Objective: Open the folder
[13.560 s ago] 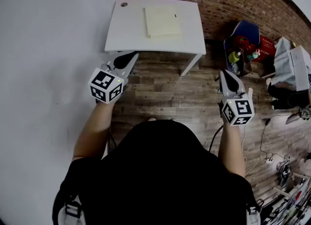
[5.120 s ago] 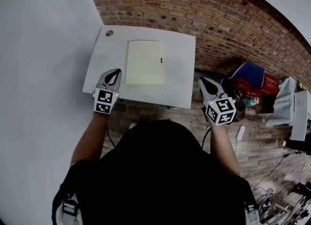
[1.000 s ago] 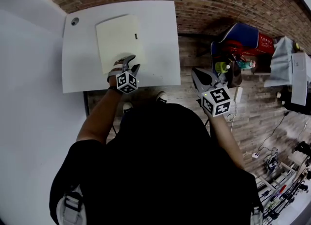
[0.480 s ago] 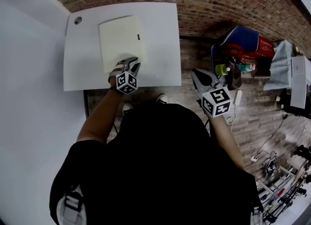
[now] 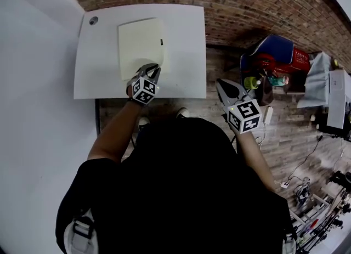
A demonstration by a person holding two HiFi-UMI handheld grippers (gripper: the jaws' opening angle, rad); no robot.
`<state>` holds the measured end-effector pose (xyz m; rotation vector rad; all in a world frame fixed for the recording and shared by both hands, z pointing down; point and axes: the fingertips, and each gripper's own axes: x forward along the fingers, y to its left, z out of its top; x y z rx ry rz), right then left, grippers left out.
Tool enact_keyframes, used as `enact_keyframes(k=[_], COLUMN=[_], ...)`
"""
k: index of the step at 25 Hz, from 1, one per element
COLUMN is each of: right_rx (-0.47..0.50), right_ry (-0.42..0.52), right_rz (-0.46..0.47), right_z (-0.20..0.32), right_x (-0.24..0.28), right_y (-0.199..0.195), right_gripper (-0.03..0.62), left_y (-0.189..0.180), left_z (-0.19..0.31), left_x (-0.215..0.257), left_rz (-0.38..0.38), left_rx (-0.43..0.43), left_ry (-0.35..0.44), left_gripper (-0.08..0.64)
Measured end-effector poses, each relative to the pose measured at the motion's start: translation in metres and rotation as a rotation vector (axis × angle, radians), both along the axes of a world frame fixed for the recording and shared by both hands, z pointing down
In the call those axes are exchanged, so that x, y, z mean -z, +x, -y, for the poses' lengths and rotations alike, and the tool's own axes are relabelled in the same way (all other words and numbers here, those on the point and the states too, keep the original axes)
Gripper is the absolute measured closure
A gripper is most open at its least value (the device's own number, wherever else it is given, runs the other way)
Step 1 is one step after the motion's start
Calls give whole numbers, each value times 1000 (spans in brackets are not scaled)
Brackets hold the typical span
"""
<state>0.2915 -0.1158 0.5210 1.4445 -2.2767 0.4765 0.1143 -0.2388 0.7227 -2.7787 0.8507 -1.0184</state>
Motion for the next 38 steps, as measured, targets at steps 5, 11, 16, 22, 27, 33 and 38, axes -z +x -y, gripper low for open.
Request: enact_keyframes(k=[5,11,16,22,27,33,38], right_rx=[10,18,30,50,63,70,93], right_ry=[8,14,16,20,17,10,0], right_rz=[2,4,2,7,9,18,36], right_z=[-4,-8,-9,-7,-3,5,12], right_x=[3,4,4,3,1,-4,-8], right_y=[-4,-9,-14,-25,-32,-39,-53], right_gripper=[591,591,591,591,591,591,591], left_y=[-6,-11,-16,-21,-29,-41,-55], left_z=[-2,-3,-2,0,1,2,8], left_x=[4,12,21,28,37,50,68], left_rz=[-37,-75,-95,-116,-146,-193,-231], left_rx=[50,78,90,107,123,147,165], left_ry=[-28,-47,-35,-33,-35,-35,-19], left_gripper=[523,531,532,532,535,535,537])
